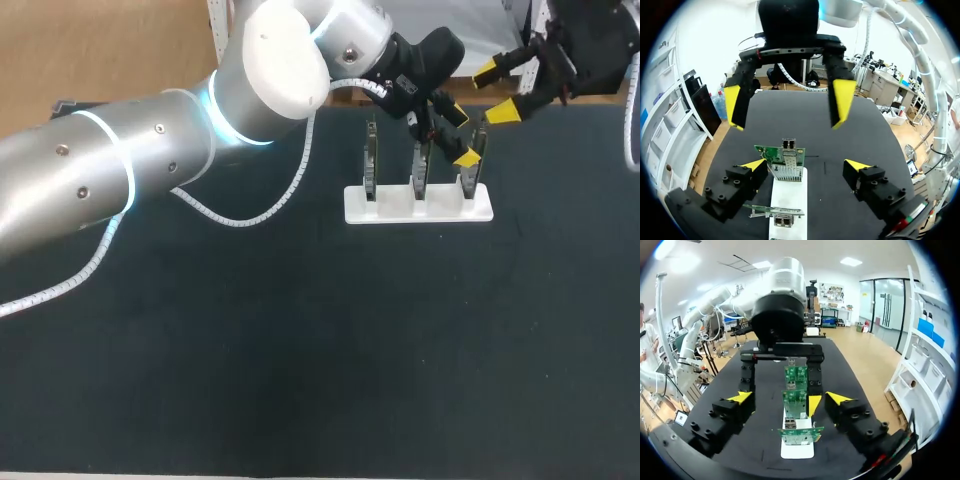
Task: Pick up the optical module with the left hand, and insert it into the network port with the right hand.
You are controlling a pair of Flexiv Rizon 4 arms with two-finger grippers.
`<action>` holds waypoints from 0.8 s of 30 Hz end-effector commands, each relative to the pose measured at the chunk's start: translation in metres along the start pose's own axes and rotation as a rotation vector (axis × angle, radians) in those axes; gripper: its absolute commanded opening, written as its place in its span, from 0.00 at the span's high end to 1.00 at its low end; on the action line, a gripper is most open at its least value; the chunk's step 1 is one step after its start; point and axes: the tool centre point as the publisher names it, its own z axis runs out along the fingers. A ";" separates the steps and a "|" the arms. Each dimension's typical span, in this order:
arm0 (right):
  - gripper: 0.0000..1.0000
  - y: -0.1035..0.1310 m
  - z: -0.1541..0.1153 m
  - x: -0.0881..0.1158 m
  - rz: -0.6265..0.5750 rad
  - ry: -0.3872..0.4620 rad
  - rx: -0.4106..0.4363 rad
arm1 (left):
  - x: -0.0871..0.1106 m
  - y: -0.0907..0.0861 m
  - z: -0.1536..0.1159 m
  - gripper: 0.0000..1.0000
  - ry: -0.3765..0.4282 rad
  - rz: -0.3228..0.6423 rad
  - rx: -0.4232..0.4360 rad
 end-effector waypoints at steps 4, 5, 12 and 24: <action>1.00 0.000 -0.003 0.004 -0.005 -0.003 -0.011 | -0.001 0.001 0.000 0.00 0.006 -0.002 0.002; 1.00 0.000 -0.002 0.005 -0.005 -0.002 -0.012 | -0.001 0.001 0.000 0.00 0.006 -0.002 0.002; 1.00 -0.001 0.002 0.009 0.000 0.010 -0.025 | -0.001 0.001 0.000 0.00 0.006 -0.002 0.002; 1.00 -0.005 0.006 0.011 0.007 0.014 -0.037 | -0.001 0.001 0.000 0.00 0.006 -0.002 0.002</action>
